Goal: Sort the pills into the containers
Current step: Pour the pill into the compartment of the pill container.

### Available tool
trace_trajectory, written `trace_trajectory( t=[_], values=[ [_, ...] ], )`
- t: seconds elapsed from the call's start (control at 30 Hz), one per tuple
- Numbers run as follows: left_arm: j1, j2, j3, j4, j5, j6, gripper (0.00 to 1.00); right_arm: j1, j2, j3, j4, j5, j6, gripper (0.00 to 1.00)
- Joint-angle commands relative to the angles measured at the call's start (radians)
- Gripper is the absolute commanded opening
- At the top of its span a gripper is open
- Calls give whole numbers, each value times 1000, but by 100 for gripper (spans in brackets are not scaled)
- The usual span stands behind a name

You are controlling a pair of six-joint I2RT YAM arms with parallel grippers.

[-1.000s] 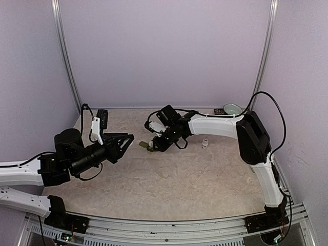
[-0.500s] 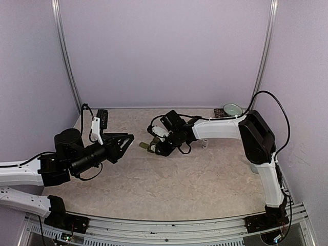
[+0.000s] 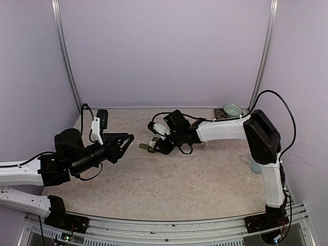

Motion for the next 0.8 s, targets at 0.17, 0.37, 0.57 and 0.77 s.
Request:
trace_trajectory(
  t=[0.17,0.37,0.57,0.77],
  values=[
    [6,-6,11,9,-6,0,18,-2,-96,-150,204,-40,-8,0],
    [4,-10,11,5,-6,-5,18,-3,-128,-257,354,-51,-13,0],
    [2,-14,11,2,-8,-5,18,-11,-137,-339,484,-64,-6,0],
    [0,-13,13,2,-12,-5,18,-15,-151,-421,619,-80,1,0]
  ],
)
